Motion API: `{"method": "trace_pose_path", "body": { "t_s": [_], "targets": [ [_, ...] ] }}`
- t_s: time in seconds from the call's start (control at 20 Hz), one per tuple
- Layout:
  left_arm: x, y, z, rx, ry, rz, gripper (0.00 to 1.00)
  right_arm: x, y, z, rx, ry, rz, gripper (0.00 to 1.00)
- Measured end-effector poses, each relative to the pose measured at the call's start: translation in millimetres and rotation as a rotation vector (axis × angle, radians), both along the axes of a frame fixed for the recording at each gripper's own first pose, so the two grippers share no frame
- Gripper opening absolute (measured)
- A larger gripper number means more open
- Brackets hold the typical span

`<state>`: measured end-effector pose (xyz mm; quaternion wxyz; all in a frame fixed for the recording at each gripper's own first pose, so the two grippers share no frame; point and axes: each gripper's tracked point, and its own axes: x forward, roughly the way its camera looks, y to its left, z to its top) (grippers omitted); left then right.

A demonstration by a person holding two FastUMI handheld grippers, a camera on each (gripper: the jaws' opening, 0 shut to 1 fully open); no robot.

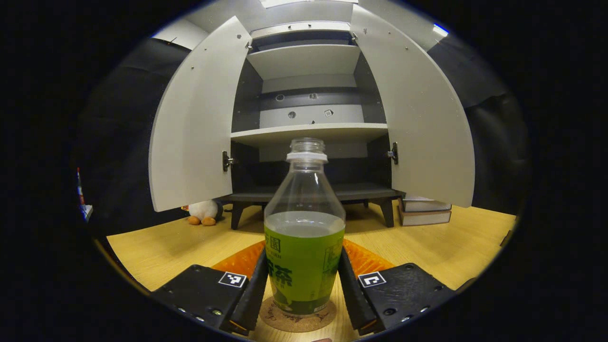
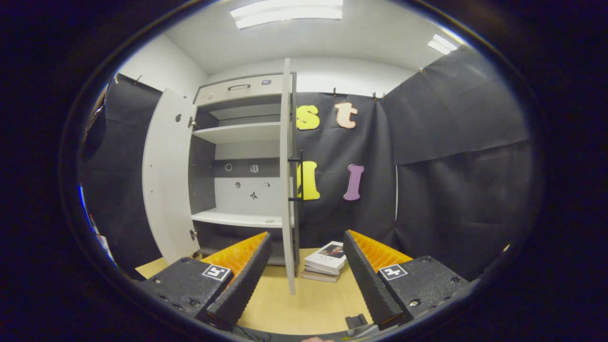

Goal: Grasp the bottle in the cabinet with the left hand and place it on the coaster, then close the right door with the right hand and the left door with the left hand.

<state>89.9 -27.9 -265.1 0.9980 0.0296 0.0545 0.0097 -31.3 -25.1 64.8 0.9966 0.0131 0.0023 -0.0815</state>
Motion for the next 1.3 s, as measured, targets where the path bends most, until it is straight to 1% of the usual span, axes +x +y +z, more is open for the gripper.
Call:
{"method": "trace_pose_path", "body": {
  "t_s": [0.1,0.2,0.25,0.3,0.4,0.5,0.55,0.6,0.65,0.75,0.9,1.1,1.3],
  "targets": [
    [-1,2,2,-0.008,-0.013,0.001,0.7,-1,1,0,-0.01,0.005,-0.008,0.98],
    [-1,5,-1,-0.018,-0.005,0.013,0.73,-1,3,0,-0.024,0.008,-0.011,0.98],
    [-3,6,-3,-0.017,0.009,0.005,0.75,-1,2,0,-0.028,0.009,-0.013,0.98],
    [-2,5,-3,-0.019,0.024,-0.008,0.76,-1,2,-1,-0.029,0.016,-0.016,0.98],
    [-3,5,3,-0.014,0.017,-0.027,0.77,-2,3,-4,-0.022,0.022,-0.016,0.98],
    [-5,5,9,-0.01,0.009,-0.049,0.83,-2,2,-8,-0.013,0.031,-0.019,0.98],
    [-7,5,12,-0.009,0.008,-0.054,0.91,-3,2,-10,-0.012,0.033,-0.02,0.98],
    [-9,6,18,-0.009,0.0,-0.055,0.94,-4,0,-12,-0.014,0.038,-0.022,0.98],
    [-13,8,27,-0.007,-0.015,-0.054,0.96,-5,-3,-15,-0.014,0.04,-0.026,0.98],
    [-18,8,46,-0.01,-0.043,-0.07,0.96,-9,-7,-18,-0.006,0.035,-0.031,0.99],
    [-31,8,77,-0.031,-0.05,-0.083,0.96,-11,-16,-25,0.011,0.031,-0.041,0.99],
    [-51,0,139,-0.07,-0.07,-0.115,0.96,-9,-23,-32,0.021,0.014,-0.041,0.98],
    [-66,-8,195,-0.072,-0.105,-0.141,0.95,-4,-17,-45,0.057,-0.001,-0.005,0.99]
  ]
}}
